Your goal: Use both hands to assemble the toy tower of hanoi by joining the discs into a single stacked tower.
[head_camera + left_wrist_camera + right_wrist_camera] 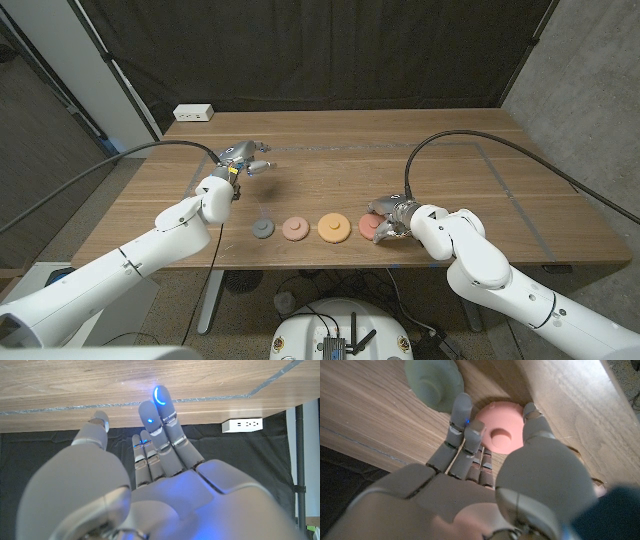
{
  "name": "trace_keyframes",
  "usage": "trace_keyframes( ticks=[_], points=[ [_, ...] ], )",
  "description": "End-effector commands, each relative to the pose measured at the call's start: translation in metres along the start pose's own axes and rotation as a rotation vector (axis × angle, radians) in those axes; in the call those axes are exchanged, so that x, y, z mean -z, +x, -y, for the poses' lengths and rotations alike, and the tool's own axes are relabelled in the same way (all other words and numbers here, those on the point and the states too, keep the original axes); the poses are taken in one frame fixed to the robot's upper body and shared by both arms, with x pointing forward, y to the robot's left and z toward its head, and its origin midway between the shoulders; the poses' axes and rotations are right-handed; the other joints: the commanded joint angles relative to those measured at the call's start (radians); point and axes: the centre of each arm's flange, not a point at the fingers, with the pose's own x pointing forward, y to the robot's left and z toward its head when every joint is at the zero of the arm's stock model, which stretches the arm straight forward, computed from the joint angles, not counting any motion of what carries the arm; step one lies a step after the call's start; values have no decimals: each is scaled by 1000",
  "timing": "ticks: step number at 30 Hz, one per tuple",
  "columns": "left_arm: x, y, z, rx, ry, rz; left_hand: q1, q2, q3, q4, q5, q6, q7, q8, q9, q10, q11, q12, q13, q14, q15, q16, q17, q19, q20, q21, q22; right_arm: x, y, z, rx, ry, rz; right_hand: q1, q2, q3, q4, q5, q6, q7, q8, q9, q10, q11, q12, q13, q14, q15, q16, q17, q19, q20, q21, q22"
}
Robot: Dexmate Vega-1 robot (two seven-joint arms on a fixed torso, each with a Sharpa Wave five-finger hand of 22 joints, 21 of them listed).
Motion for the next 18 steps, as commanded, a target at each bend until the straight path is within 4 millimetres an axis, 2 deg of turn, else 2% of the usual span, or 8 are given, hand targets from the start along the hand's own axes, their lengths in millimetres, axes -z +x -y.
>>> trace_keyframes(
  ticks=[1, 18],
  points=[
    [-1, -1, -3, -7, 6, 1, -5, 4, 8, -3, 10, 7, -1, 1, 3, 8, -1, -4, 4, -3, -50, 5, 2, -8, -94, 12, -2, 1, -4, 3, 25, 4, -2, 55, 58, 38, 23, 7, 90, -82, 4, 8, 155, -135, 2, 41, 10, -45, 6, 13, 14, -93, 4, 4],
    [-4, 2, -1, -7, 0, 14, -6, 3, 9, -3, 10, 7, -1, 1, 3, 9, -2, -5, 4, -6, -50, 6, -1, -10, -94, 24, -8, -2, -14, 14, 50, 1, 17, 67, 62, 53, 18, 10, 101, -83, 3, 10, 164, -137, -4, 49, 14, -46, -3, 34, 21, -94, 6, 4]
  ],
)
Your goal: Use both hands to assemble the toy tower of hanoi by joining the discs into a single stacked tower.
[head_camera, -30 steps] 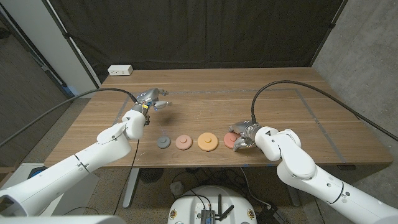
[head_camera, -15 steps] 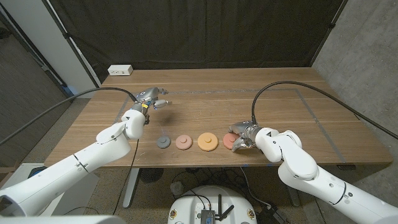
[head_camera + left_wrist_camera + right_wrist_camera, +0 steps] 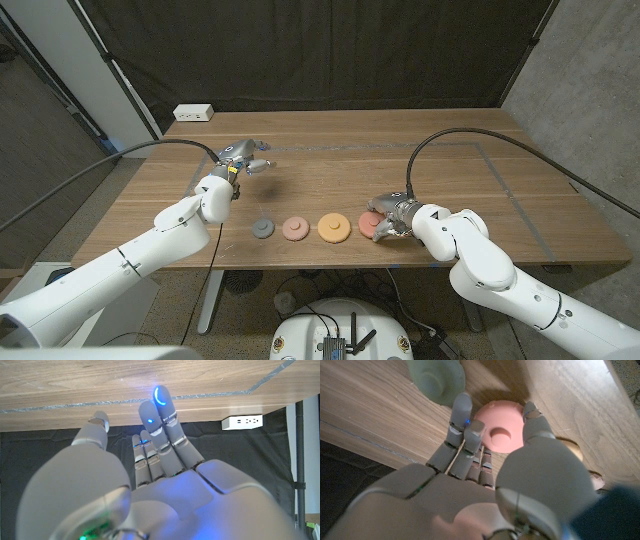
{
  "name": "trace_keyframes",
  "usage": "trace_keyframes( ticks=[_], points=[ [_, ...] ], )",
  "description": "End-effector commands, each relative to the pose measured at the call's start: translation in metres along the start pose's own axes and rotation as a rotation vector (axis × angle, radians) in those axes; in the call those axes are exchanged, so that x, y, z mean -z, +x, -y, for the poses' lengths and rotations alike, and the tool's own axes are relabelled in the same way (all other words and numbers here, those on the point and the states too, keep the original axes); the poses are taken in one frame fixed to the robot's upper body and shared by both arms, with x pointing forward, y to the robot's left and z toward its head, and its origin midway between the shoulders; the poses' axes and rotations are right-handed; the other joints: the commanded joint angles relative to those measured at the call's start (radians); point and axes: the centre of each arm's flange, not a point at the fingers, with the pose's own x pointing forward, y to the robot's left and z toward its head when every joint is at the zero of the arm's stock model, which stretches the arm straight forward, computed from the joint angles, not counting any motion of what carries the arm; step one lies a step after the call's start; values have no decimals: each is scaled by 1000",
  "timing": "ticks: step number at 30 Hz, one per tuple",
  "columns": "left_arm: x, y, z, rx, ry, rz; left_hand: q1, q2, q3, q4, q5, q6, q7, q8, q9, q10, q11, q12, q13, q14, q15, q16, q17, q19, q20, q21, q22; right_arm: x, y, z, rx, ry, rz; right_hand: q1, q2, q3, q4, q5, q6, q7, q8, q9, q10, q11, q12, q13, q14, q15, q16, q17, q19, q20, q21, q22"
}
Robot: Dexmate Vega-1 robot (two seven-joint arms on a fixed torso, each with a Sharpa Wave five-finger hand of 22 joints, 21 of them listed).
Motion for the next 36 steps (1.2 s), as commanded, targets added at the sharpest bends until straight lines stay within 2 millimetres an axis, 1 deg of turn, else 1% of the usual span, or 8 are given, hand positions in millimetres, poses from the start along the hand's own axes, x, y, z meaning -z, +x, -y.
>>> trace_keyframes(
  ticks=[1, 14, 17, 24, 27, 36],
  points=[
    [-2, 2, 3, 5, -5, 11, -6, 2, 9, -3, 10, 8, -1, 1, 3, 9, -2, -5, 5, -1, -52, 6, 2, -9, -92, 9, 0, -2, -8, 8, 21, -3, 14, 69, 63, 43, 28, 7, 94, -90, 2, 10, 158, -142, -3, 50, 16, -46, 0, 8, 12, -92, 6, 4],
    [-1, 2, 7, 17, -7, 7, -7, 2, 11, -4, 10, 8, -1, 1, 3, 10, -2, -6, 4, -3, -52, 8, 0, -12, -92, 18, -7, -5, -17, 19, 43, -10, 16, 82, 63, 52, 25, 7, 90, -83, -3, 11, 157, -145, -9, 55, 17, -46, -8, 13, 16, -93, 5, 3],
    [-1, 3, 7, 18, -6, 7, -7, 2, 12, -3, 10, 8, -1, 1, 3, 8, -2, -6, 4, -5, -52, 7, -3, -13, -92, 22, -10, -6, -19, 21, 46, -13, 21, 83, 63, 53, 25, 7, 91, -87, -3, 12, 158, -145, -9, 56, 19, -46, -7, 15, 17, -93, 6, 3],
    [-1, 4, 6, 13, -7, 8, -8, 1, 13, -4, 10, 8, -1, 1, 3, 10, 1, -6, 4, -4, -52, 9, -2, -15, -92, 27, -13, -8, -23, 26, 54, -21, 26, 87, 62, 56, 25, 7, 93, -85, -4, 12, 161, -146, -11, 58, 20, -47, -13, 15, 19, -93, 4, 1],
    [-2, 4, 6, 14, -9, 10, -8, 2, 13, -4, 10, 8, -1, 0, 3, 9, -2, -7, 4, -5, -52, 9, -4, -16, -92, 29, -15, -10, -26, 29, 60, -26, 27, 88, 62, 57, 26, 7, 94, -85, -4, 13, 161, -147, -13, 59, 20, -47, -16, 14, 21, -93, 5, 2],
    [-3, 6, 7, 13, -12, 15, -9, 1, 15, -3, 10, 8, -3, 0, 3, 8, -3, -7, 5, -5, -52, 11, -5, -18, -92, 37, -20, -10, -30, 37, 69, -22, 37, 91, 60, 60, 27, 6, 98, -86, -5, 14, 166, -145, -16, 62, 24, -47, -22, 16, 21, -93, 3, 0]
  ],
)
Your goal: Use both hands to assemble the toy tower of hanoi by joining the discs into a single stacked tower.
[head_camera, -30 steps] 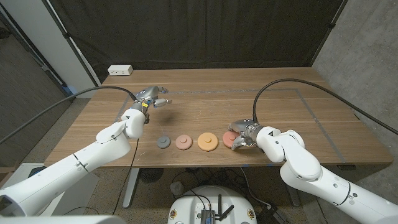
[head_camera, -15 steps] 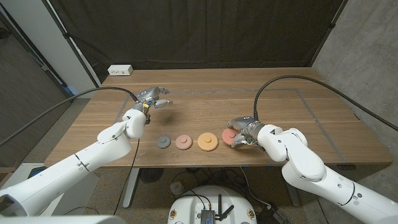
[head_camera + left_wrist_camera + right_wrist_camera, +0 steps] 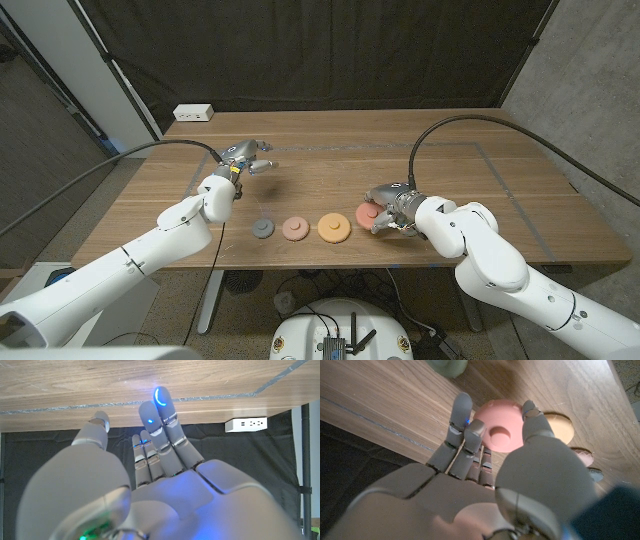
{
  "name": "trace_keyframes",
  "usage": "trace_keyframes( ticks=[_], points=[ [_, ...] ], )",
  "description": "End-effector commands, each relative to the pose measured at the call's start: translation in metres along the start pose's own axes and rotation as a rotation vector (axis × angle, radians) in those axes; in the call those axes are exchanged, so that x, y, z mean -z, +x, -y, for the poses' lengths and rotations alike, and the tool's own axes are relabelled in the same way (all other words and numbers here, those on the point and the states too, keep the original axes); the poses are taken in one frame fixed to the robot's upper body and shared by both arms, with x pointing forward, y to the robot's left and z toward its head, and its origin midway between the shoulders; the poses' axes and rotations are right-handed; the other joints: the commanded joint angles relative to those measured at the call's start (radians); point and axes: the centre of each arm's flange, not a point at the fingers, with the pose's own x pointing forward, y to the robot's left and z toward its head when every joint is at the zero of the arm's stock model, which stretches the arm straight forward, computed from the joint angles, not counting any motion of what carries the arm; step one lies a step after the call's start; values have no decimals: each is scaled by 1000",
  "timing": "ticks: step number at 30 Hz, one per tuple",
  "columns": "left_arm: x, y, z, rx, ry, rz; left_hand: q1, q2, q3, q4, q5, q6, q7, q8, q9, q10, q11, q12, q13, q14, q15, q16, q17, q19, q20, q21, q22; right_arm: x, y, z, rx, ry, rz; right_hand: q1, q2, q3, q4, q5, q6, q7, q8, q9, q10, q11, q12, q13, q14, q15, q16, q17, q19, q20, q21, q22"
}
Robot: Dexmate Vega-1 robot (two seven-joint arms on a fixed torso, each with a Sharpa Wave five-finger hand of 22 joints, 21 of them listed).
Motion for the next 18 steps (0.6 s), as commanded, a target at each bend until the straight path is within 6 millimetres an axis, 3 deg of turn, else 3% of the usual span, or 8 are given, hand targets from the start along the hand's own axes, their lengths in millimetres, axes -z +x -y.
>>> trace_keyframes(
  ticks=[1, 18],
  points=[
    [-1, 2, 1, 1, -4, 5, -9, 1, 7, -1, 10, 8, -2, 0, 3, 8, -2, 1, 5, -3, -55, 6, 0, -4, -99, 9, -3, -2, -7, 10, 13, -2, 13, 79, 72, 48, 39, 2, 99, -88, 1, 13, 159, -146, 0, 62, 16, -43, -5, 6, 13, -91, 4, 4],
    [0, 2, 4, 7, -13, 7, -9, 0, 9, -1, 10, 7, 0, 0, 3, 9, 1, 1, 5, -1, -55, 11, 0, -8, -100, 19, -9, -7, -13, 18, 31, -20, 21, 85, 71, 53, 39, 1, 99, -87, -3, 14, 162, -145, -6, 65, 21, -43, -11, 9, 18, -91, 6, 6]
  ],
)
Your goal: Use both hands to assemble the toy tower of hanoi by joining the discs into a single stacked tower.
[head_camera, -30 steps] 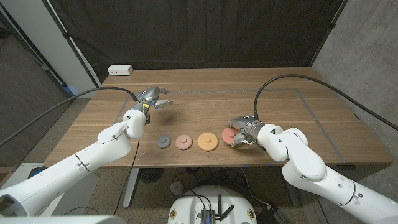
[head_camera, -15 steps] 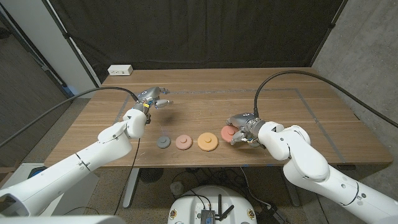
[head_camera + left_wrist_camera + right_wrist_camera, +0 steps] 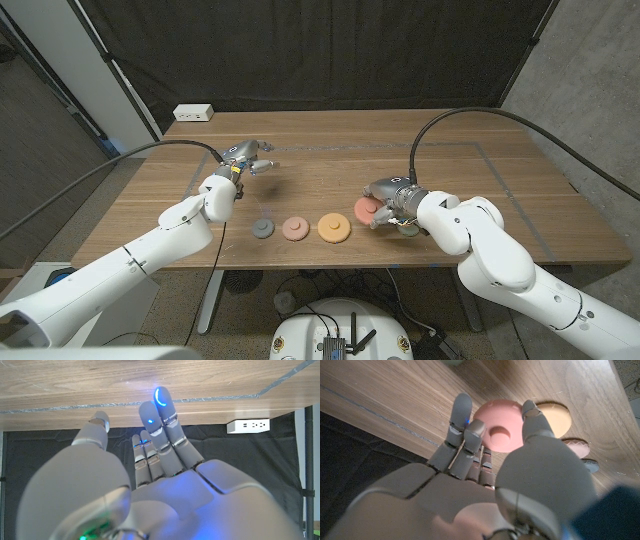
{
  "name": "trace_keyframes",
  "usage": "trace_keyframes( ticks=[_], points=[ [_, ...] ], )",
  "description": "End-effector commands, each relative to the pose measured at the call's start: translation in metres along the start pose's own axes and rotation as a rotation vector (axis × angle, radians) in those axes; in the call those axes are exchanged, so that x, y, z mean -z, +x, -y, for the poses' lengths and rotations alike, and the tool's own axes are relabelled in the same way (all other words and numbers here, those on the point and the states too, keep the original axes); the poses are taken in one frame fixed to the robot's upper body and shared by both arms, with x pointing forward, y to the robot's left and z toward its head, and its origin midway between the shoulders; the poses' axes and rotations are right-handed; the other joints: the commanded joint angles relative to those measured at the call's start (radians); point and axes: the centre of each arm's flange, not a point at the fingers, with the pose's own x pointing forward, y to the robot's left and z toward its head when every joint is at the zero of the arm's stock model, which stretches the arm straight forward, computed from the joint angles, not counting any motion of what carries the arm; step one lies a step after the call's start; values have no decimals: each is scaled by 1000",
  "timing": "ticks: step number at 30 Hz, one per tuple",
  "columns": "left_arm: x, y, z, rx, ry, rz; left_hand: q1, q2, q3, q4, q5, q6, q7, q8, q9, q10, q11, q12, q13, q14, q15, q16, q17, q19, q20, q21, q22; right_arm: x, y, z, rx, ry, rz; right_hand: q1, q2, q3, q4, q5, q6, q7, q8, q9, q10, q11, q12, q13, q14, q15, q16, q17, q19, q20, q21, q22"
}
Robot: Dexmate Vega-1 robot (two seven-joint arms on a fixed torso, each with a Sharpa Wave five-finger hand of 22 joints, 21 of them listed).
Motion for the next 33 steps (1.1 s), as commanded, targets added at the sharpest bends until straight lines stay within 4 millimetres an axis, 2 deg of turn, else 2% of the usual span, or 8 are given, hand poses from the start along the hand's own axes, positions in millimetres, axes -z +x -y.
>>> trace_keyframes(
  ticks=[1, 13, 33],
  points=[
    [1, 0, 1, 3, -1, 1, -9, 0, 6, 1, 10, 7, -1, 0, 3, 9, 0, 0, 4, -5, -55, 3, -1, -8, -98, 11, 2, -4, -3, 4, 8, -10, 12, 85, 71, 50, 43, 3, 101, -85, 5, 1, 160, -147, 1, 65, 8, -36, -2, 4, 5, -87, 5, 3],
    [3, -1, -1, 0, -8, 6, -10, 0, 8, 2, 11, 8, -1, 0, 3, 9, -2, 0, 5, -6, -55, 5, -2, -10, -98, 18, -6, -11, -2, 7, 8, -33, 41, 95, 61, 53, 39, 5, 102, -86, 2, 2, 162, -148, -2, 69, 8, -36, -9, 3, 7, -87, 5, 3],
    [36, -3, -6, 3, -114, 81, -9, 0, 11, 1, 10, 8, 0, 0, 3, 8, 0, 0, 5, -4, -55, 10, -2, -16, -98, 32, -8, -33, 16, 14, -1, -68, 117, 101, 58, 56, 41, 6, 103, -85, -2, 5, 169, -150, -5, 74, 17, -36, -13, 6, 9, -88, 4, 1]
  ],
)
